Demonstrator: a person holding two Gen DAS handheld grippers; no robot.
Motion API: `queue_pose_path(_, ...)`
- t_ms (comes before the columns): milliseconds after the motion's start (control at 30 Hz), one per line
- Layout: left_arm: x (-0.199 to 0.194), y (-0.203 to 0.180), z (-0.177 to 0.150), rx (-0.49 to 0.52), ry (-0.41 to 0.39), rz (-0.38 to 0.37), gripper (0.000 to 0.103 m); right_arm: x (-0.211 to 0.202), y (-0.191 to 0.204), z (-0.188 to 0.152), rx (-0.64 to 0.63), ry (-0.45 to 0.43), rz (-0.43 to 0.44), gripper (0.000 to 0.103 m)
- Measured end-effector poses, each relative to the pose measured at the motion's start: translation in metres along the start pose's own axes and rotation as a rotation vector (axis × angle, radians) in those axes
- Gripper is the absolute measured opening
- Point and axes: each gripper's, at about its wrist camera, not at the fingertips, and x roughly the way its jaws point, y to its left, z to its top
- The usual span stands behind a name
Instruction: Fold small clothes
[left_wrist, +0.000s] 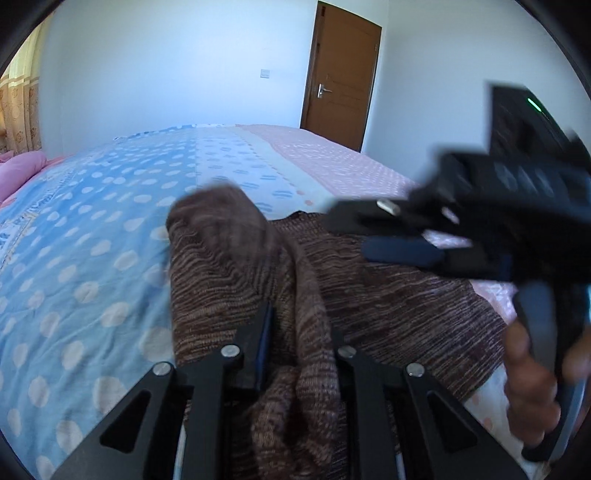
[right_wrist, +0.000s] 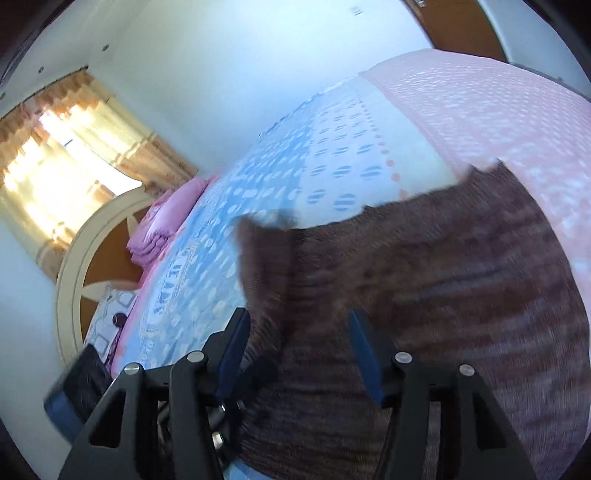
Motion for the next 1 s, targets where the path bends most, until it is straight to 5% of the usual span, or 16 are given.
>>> queue_pose_path(200, 0.005, 0.004, -0.001, -0.022, 0.000, -0.019, 0.019, 0.045, -0.001, 0.016, 0.008, 0.134, -0.013, 0.061)
queue_pose_path(300, 0.008, 0.006, -0.002, -0.035, 0.003, -0.031, 0.019, 0.065, -0.010, 0.019, 0.079, 0.176, 0.078, 0.061)
queue_pose_path(400, 0.010, 0.007, -0.001, -0.037, 0.006, -0.033, 0.019, 0.079, -0.011, 0.019, 0.098, 0.183, 0.081, 0.060)
queue_pose_path(433, 0.010, 0.007, -0.001, -0.038, 0.008, -0.032, 0.019, 0.082, -0.010, 0.019, 0.092, 0.179, 0.079, 0.055)
queue_pose_path(500, 0.013, 0.009, -0.001, -0.043, 0.013, -0.030, 0.019, 0.088, -0.006, 0.017, 0.064, 0.187, 0.070, 0.016)
queue_pose_path(1000, 0.018, -0.020, 0.016, -0.008, 0.041, -0.061, 0.015, 0.028, 0.006, 0.026, -0.170, 0.100, -0.077, 0.009)
